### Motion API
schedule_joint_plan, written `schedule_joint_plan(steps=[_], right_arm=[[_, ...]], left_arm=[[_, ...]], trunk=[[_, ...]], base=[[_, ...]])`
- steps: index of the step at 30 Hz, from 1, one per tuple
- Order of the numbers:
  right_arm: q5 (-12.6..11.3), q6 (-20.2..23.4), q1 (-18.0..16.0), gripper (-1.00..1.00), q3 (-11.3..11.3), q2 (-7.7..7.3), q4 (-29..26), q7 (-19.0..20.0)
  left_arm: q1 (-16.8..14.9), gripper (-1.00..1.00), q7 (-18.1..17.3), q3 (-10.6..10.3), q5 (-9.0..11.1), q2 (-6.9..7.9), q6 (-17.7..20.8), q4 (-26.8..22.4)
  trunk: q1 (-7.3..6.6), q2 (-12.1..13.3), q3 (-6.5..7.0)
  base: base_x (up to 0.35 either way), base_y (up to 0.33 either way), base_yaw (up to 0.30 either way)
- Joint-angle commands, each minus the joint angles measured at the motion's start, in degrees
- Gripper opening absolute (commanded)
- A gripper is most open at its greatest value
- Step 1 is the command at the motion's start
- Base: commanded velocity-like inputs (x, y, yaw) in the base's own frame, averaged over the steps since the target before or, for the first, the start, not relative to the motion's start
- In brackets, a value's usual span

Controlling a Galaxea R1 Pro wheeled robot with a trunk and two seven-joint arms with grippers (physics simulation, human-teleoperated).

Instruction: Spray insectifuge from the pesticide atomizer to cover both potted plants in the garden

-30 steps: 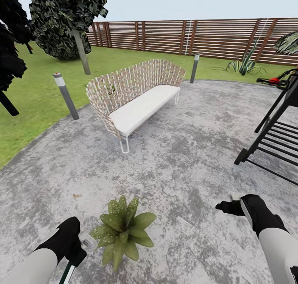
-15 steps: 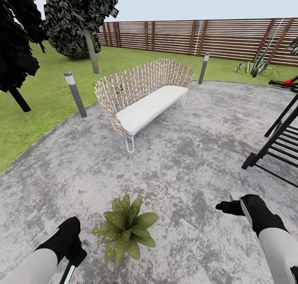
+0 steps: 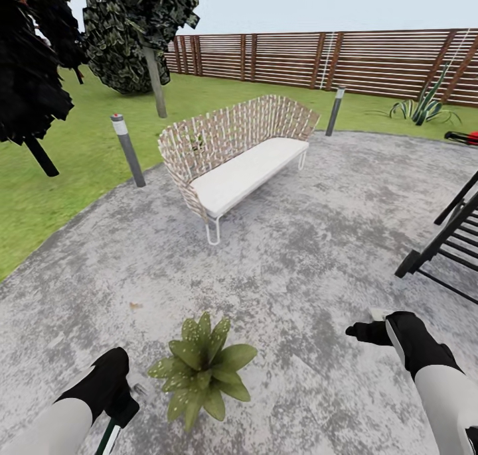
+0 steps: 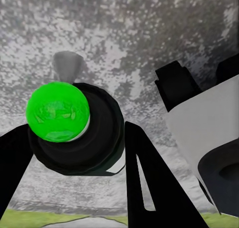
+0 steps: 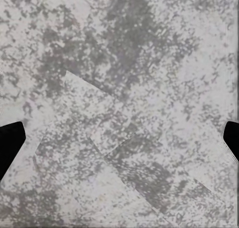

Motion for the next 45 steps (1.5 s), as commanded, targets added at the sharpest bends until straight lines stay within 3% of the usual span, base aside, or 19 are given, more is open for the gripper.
schedule_joint_plan(steps=[1, 15, 45], right_arm=[[0.60, 0.18, -0.03, 1.00, -0.24, 0.03, -0.07, 0.51], [0.60, 0.27, -0.03, 1.00, -0.36, 0.03, -0.07, 0.51], [0.60, 0.27, -0.03, 1.00, -0.36, 0.03, -0.07, 0.51]], left_arm=[[-0.02, -1.00, -0.52, 0.29, -0.54, -0.05, 0.20, -0.09], [-0.02, -1.00, -0.52, 0.27, -0.54, -0.05, 0.22, -0.09], [-0.02, -1.00, -0.52, 0.27, -0.54, -0.13, 0.20, -0.09]], trunk=[[0.01, -0.02, -0.05], [0.01, -0.02, -0.05], [0.01, -0.02, -0.05]], base=[[0.070, -0.069, 0.116], [0.008, -0.023, 0.179], [0.035, -0.280, 0.145]])
